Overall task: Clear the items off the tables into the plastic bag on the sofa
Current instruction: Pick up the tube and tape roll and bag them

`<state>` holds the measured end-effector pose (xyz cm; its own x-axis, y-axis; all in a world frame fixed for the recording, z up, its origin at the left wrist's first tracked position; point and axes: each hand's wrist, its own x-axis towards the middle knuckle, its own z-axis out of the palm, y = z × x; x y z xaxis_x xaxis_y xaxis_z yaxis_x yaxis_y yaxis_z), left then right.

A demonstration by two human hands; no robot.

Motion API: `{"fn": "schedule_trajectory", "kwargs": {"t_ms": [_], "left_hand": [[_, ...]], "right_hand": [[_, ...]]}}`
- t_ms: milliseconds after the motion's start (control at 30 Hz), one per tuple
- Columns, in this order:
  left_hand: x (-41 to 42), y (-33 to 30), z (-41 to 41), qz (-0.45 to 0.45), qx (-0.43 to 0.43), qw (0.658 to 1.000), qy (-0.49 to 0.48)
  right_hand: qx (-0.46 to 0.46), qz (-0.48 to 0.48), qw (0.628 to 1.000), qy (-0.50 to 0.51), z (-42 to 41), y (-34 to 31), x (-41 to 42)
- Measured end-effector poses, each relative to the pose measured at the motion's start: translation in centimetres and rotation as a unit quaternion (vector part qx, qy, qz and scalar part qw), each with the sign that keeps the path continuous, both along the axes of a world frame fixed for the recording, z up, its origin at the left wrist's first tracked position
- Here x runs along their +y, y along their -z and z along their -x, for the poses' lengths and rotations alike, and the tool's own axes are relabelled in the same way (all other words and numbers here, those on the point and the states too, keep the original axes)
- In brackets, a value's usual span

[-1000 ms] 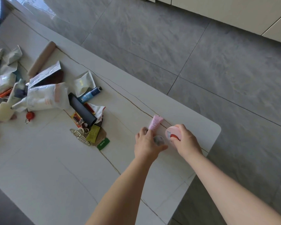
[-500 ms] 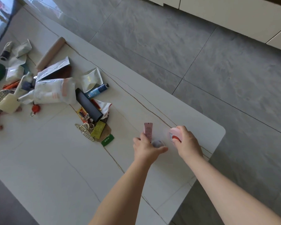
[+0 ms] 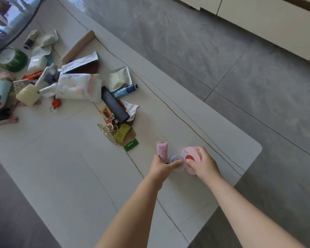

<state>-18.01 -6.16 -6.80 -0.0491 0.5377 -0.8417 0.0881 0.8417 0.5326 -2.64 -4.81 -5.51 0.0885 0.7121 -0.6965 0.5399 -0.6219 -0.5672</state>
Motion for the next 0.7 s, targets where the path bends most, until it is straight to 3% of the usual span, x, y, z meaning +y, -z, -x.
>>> {"fn": "schedule_trajectory", "kwargs": {"t_ms": [200, 567, 700], "left_hand": [[-1.1, -5.0, 3.1, 0.002, -0.007, 1.0, -0.007], [-6.8, -23.7, 12.7, -0.048, -0.047, 0.984, -0.166], [-10.2, -28.7, 16.9, -0.053, -0.05, 0.968, -0.242]], "right_hand": [[0.037, -0.003, 0.999, -0.033, 2.6, -4.4, -0.8], [0.155, -0.025, 0.983, -0.092, 12.0, -21.2, -2.9], [0.147, -0.032, 0.98, -0.133, 16.7, -26.5, -4.8]]}}
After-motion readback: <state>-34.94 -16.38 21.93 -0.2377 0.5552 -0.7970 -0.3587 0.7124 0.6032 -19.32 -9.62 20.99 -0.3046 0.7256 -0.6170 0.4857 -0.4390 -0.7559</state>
